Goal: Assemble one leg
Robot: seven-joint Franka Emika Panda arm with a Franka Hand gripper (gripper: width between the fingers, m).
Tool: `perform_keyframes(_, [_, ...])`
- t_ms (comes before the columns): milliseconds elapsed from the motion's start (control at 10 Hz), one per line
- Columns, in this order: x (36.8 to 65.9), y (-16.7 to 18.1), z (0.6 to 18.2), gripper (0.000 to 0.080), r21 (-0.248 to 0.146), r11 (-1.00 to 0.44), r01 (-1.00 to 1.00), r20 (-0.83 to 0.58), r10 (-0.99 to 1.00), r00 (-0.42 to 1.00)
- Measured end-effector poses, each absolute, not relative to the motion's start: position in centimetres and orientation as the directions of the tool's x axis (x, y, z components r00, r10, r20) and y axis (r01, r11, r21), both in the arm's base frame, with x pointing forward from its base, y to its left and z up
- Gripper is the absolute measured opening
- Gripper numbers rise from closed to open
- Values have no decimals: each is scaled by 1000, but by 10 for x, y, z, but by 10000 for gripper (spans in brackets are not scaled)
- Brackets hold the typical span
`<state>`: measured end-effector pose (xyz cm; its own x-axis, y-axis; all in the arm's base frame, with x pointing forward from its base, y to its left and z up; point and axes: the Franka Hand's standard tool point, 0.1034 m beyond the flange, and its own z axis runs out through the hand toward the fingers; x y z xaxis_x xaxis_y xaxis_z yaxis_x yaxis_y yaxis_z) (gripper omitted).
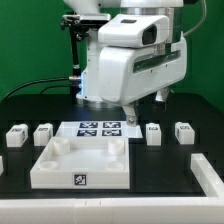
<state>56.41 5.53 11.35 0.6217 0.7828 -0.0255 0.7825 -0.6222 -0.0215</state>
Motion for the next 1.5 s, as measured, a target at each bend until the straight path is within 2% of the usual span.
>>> perform_keyframes(900, [563,53,113,650,-21,-607,795,-25,795,606])
perform_keyframes(1100, [547,36,102,650,-9,-485,874,-10,874,485])
perform_keyframes(1200, [528,29,95,650,-1,-400,917,-3,917,400])
perform_keyframes(1400, [503,10,85,650,-30,-232,972,-12,973,232])
perform_keyframes(1500, [498,6,82,650,-40,-234,971,-14,972,233])
